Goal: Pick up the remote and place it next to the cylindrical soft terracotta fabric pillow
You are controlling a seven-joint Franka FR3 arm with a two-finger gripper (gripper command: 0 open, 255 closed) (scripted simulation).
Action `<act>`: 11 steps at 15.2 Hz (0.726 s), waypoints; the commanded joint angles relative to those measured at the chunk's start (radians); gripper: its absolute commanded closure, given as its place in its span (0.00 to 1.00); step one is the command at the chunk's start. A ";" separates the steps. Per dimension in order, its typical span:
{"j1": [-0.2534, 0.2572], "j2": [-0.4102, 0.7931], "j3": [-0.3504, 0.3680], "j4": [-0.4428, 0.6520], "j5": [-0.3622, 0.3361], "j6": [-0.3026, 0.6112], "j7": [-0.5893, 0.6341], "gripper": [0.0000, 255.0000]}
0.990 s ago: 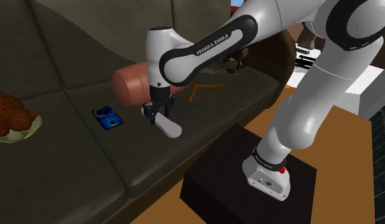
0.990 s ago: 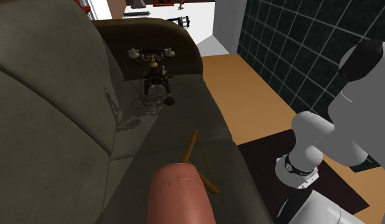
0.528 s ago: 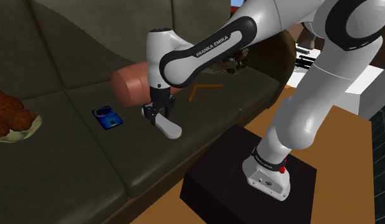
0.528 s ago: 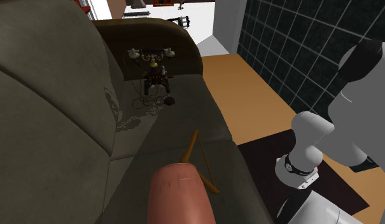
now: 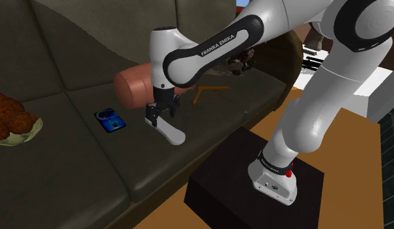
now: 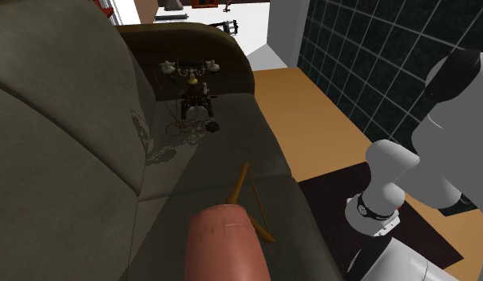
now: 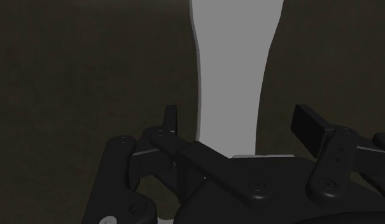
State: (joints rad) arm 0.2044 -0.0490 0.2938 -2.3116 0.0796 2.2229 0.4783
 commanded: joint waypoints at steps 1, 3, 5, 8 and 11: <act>-0.001 -0.029 -0.002 0.026 0.007 -0.054 -0.004 0.00; -0.002 -0.056 -0.006 0.061 0.012 -0.116 -0.008 0.00; -0.002 -0.056 -0.006 0.061 0.012 -0.116 -0.008 0.00; -0.002 -0.056 -0.006 0.061 0.012 -0.116 -0.008 0.00; -0.002 -0.056 -0.006 0.061 0.012 -0.116 -0.008 0.00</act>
